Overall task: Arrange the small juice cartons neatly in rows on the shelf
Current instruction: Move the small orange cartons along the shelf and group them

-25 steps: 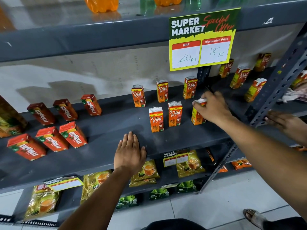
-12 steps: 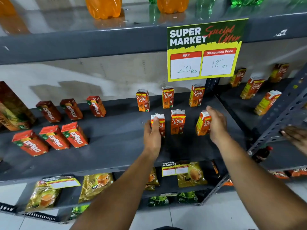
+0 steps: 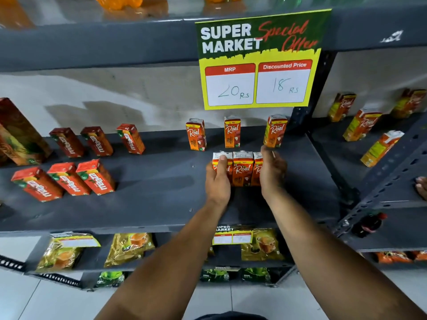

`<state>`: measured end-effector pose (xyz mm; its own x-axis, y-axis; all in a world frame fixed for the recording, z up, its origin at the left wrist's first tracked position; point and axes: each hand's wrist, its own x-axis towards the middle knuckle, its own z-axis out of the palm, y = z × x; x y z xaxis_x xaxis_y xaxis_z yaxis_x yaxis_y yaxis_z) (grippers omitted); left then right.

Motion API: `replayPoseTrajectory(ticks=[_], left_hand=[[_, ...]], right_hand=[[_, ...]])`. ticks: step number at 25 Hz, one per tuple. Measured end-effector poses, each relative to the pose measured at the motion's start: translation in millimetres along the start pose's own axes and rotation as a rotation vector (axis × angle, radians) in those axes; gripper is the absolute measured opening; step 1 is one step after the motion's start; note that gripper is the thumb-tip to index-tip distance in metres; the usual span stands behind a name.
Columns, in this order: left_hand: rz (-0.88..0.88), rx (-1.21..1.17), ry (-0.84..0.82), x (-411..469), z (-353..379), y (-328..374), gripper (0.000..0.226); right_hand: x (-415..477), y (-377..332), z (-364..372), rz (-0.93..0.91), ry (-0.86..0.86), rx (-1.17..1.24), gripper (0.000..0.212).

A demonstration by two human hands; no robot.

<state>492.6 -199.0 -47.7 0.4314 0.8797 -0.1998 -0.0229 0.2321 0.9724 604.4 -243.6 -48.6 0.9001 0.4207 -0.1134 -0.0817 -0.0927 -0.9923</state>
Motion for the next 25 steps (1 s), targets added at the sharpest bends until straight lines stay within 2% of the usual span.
replayPoseTrajectory(ticks=[2,4,6,8,10,12,14,17,21,23,25], left_hand=[[-0.006,0.010,-0.010,3,-2,-2,0.050],[-0.025,-0.021,-0.031,7,-8,-1,0.069],[-0.043,-0.070,-0.051,19,-17,-7,0.085],[-0.055,-0.131,-0.072,22,-19,-8,0.085],[-0.067,-0.164,-0.080,19,-13,-8,0.077],[-0.085,-0.156,-0.048,15,-5,-10,0.080],[-0.110,-0.146,-0.032,11,-2,-14,0.085],[-0.121,-0.131,-0.035,-8,1,-20,0.070],[-0.096,-0.130,-0.092,-41,3,-39,0.070],[-0.074,-0.109,-0.126,-51,2,-43,0.071],[-0.058,-0.081,-0.138,-56,1,-44,0.073]], right_hand=[[-1,2,-3,-0.025,-0.061,-0.004,0.049],[-5,2,-11,-0.039,-0.141,0.095,0.054],[2,4,-22,-0.027,-0.142,0.217,0.058],[7,1,-26,-0.021,-0.128,0.245,0.056],[2,-4,-23,-0.027,-0.186,0.200,0.046],[0,0,-21,-0.023,-0.228,0.175,0.038],[-2,4,-28,0.002,-0.250,0.171,0.046],[-7,15,-48,0.069,-0.257,0.168,0.073],[-21,30,-77,0.043,-0.226,0.264,0.062],[-28,33,-86,0.004,-0.239,0.264,0.047],[-33,33,-89,-0.013,-0.246,0.297,0.040]])
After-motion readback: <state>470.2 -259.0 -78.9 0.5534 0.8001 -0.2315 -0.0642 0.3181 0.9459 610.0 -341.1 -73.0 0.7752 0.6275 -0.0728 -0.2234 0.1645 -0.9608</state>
